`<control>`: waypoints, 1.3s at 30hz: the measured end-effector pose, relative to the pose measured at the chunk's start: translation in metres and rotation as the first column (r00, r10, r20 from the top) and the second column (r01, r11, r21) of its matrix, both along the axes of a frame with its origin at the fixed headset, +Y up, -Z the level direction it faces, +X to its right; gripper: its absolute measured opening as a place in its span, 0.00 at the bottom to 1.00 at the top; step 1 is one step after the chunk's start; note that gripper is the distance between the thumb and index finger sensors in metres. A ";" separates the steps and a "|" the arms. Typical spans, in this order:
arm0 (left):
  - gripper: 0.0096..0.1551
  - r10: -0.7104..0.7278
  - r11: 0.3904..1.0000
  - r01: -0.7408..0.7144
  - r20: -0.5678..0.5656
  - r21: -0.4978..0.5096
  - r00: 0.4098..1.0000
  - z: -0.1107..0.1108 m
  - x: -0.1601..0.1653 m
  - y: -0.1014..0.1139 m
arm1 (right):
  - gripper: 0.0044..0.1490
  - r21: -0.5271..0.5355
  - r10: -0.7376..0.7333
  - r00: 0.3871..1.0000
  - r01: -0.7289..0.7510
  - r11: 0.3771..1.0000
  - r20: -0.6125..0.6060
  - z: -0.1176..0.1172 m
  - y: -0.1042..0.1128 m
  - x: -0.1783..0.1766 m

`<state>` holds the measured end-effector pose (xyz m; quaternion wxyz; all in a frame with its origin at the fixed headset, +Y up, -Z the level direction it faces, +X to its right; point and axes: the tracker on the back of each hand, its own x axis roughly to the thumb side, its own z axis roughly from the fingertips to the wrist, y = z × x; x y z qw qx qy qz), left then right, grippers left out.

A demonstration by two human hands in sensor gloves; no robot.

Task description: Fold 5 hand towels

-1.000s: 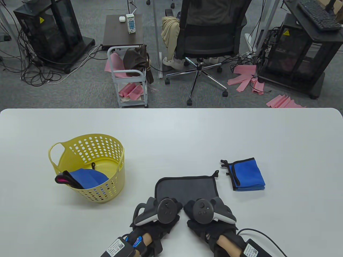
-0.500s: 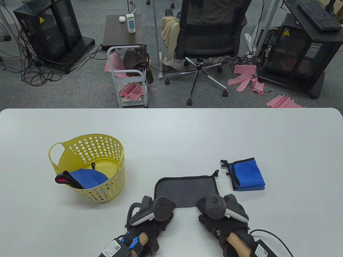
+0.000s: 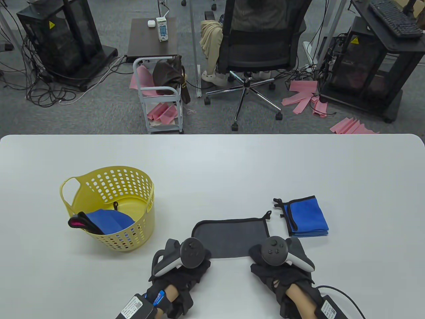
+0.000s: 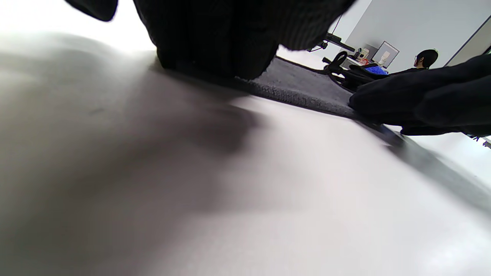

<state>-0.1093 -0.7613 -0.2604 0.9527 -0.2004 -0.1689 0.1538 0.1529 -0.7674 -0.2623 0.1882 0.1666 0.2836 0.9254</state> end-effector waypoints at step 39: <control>0.56 -0.043 0.975 0.072 -0.142 0.209 0.989 -0.001 -0.030 0.019 | 0.32 0.051 0.446 0.785 -0.515 0.856 0.431 -0.090 0.002 -0.020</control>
